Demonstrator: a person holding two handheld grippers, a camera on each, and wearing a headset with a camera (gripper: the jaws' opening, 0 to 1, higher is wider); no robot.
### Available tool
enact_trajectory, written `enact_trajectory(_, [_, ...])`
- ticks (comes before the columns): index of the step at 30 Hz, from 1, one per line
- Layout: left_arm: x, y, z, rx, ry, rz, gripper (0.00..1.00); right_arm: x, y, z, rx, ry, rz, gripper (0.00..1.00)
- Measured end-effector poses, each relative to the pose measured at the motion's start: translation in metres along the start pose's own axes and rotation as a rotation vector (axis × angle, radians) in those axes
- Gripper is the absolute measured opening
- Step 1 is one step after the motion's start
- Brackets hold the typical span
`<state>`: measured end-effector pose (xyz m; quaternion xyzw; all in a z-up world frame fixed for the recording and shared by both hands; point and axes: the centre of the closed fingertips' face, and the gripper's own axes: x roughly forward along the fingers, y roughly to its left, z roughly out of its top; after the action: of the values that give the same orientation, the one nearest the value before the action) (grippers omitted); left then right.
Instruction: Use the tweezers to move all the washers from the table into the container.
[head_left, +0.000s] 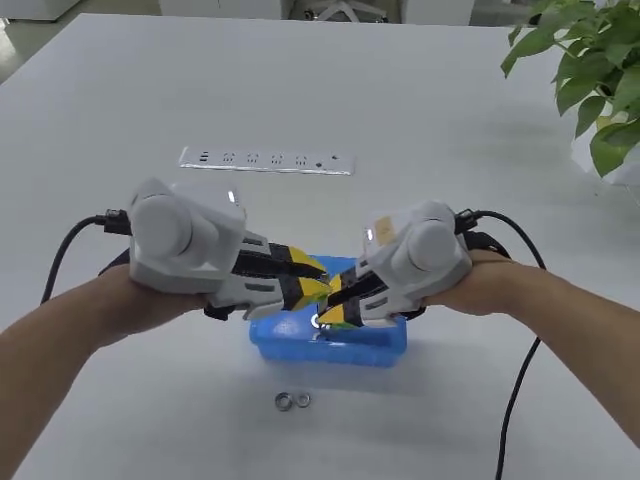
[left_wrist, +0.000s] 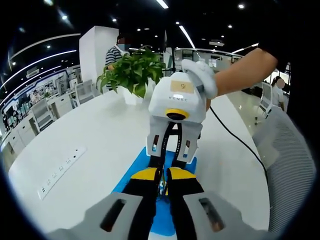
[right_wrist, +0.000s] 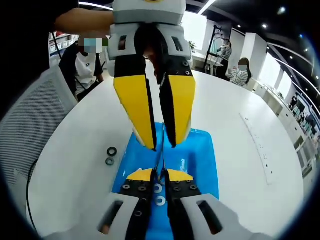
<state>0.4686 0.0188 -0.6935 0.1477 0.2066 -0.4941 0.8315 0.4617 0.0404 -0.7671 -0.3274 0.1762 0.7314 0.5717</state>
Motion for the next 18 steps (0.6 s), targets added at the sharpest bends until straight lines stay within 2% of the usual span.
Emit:
enact_trajectory(9, [-0.0002, -0.0015, 0.0015, 0.013, 0.008, 0.0, 0.05, 0.0002, 0.0021, 0.0005, 0.02, -0.003, 0.004, 0.11])
enact_trajectory(18, [-0.0004, -0.0019, 0.0021, 0.002, 0.013, 0.003, 0.05, -0.0061, 0.0007, -0.0003, 0.036, 0.003, -0.016, 0.15])
